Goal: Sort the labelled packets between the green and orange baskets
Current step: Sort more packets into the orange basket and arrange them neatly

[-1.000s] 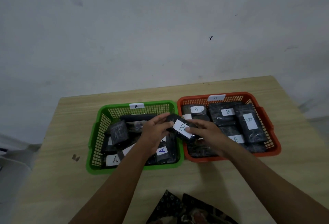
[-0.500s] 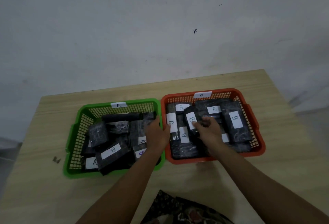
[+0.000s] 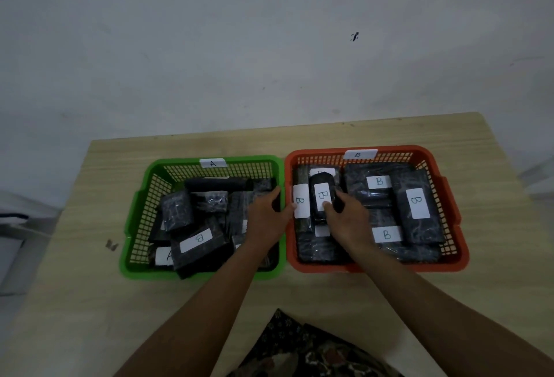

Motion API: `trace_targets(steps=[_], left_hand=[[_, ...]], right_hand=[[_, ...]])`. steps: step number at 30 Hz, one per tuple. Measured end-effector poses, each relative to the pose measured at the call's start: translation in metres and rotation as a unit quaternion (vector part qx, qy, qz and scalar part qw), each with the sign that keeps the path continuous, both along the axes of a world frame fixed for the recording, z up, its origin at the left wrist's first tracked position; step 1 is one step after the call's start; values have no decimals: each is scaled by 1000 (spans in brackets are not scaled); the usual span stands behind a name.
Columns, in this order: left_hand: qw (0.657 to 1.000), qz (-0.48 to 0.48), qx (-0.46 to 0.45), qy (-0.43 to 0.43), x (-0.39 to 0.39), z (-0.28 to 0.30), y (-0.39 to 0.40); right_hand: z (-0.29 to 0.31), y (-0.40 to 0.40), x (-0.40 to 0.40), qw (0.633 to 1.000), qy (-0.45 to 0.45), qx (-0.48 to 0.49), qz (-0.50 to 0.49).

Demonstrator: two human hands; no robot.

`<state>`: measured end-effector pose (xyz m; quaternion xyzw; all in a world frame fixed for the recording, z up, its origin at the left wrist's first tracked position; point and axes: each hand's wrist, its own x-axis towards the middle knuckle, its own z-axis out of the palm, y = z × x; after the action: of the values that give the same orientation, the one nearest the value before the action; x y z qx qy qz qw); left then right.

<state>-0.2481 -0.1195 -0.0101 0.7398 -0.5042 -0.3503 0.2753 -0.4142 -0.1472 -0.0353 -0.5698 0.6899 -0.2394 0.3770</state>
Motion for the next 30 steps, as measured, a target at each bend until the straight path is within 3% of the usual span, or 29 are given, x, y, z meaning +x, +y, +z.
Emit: trace_targets(steps=[6,9,13,19,21,25,30], left_hand=[[999,-36,19,-2,43,5,1],[998,-49,-21,-44,73,8,15],[994,-43,-42,-87,103,6,37],[994,-26,-78,-77,120,3,63],[994,-24,-76,-72,123,2,68],[994,-20,-84,-63,126,-4,74],[996,-64,-63,-26,123,0,72]], right_hand=[[7,14,18,987,71,-131,58],[21,26,39,965,41,-180,186],[28,41,70,927,43,-136,346],[31,50,103,892,116,17,437],[32,51,108,892,110,53,435],[38,45,104,930,16,102,352],[47,39,103,961,-40,50,268]])
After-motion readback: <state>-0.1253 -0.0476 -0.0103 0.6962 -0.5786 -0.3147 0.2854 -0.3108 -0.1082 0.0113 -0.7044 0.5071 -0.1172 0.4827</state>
